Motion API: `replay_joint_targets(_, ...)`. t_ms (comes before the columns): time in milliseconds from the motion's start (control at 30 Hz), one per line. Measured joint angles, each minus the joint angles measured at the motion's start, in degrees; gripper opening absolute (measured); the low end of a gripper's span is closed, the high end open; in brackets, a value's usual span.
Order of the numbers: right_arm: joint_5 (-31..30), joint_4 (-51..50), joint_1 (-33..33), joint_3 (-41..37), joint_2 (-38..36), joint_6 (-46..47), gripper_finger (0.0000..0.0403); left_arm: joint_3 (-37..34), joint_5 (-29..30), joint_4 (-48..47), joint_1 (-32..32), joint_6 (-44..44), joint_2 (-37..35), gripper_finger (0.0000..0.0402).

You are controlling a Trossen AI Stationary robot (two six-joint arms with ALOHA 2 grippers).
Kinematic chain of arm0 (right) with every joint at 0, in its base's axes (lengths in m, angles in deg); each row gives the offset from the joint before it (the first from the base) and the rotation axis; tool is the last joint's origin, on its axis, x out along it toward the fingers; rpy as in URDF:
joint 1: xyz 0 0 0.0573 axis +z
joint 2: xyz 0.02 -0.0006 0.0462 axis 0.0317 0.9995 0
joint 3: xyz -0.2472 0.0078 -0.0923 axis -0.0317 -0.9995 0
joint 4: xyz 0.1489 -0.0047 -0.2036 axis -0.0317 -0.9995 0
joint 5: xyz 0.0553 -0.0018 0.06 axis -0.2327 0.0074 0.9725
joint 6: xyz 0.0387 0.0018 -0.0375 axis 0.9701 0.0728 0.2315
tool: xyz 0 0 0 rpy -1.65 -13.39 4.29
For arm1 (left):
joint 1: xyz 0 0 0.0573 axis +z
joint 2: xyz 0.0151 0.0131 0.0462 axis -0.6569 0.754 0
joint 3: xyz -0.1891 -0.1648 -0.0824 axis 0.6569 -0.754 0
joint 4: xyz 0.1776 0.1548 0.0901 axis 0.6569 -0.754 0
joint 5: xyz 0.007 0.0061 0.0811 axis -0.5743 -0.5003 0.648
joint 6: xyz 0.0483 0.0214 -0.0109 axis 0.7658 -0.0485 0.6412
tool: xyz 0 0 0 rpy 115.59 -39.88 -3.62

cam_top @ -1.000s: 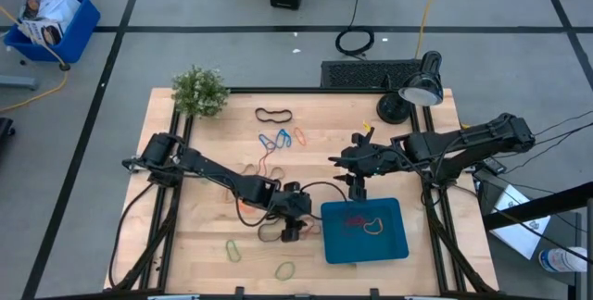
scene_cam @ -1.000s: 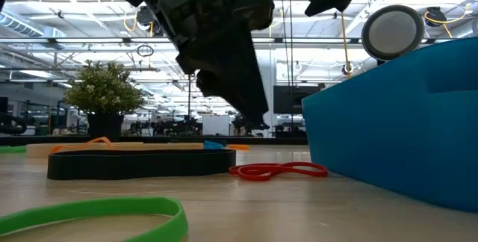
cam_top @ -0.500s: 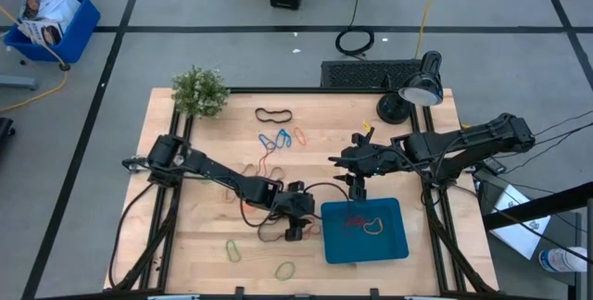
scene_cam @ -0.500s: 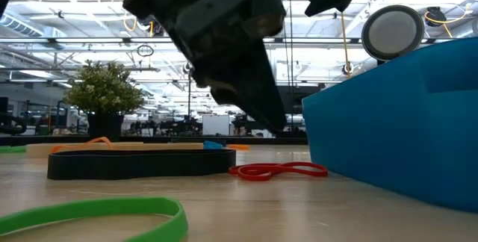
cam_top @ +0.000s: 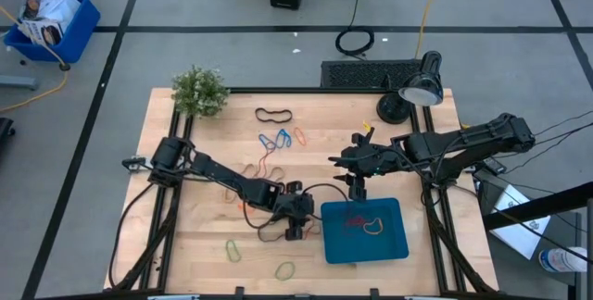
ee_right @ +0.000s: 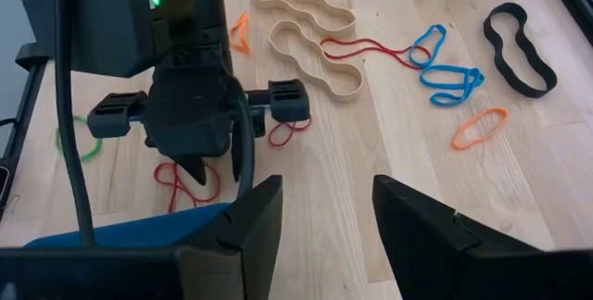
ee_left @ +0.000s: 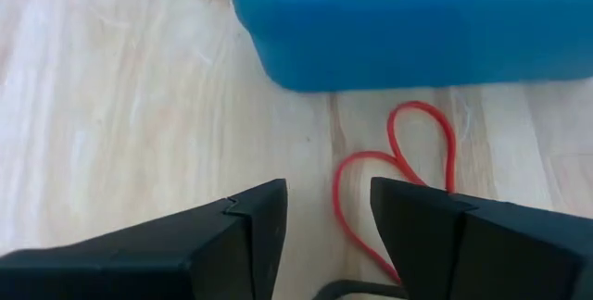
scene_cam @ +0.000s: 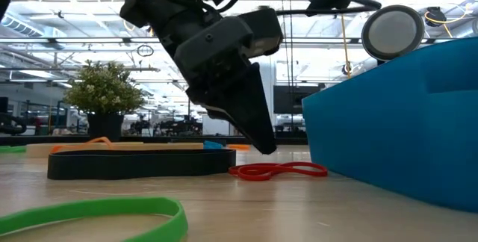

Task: Pick and place rubber bands into bin
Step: Put the red rubber band into the blue bin

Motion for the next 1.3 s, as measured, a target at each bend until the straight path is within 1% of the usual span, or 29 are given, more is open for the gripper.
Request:
replay_joint_targets(400,0.0,0.0,0.0,0.0,0.0,-0.2,0.0167,0.1,-1.4,0.5,0.1,0.0,1.5,0.0165)
replay_joint_targets(567,0.0,0.0,0.0,0.0,0.0,-0.2,0.0167,0.3,-1.7,0.8,0.1,0.0,3.2,0.0154)
replay_joint_targets(700,0.0,0.0,0.0,0.0,0.0,-0.2,0.0167,0.3,-1.8,0.8,0.1,0.0,3.9,0.0133)
replay_joint_targets(800,0.0,0.0,0.0,0.0,0.0,-0.2,0.0167,0.2,-1.8,0.6,0.1,-0.1,4.0,0.0109)
replay_joint_targets(1133,0.0,0.0,0.0,0.0,0.0,-0.2,0.0167,0.1,-2.4,0.4,0.2,-0.3,4.1,0.0009)
replay_joint_targets(1300,0.0,0.0,0.0,0.0,0.0,-0.2,0.0167,0.1,-3.1,0.1,0.2,-1.1,4.1,0.0013)
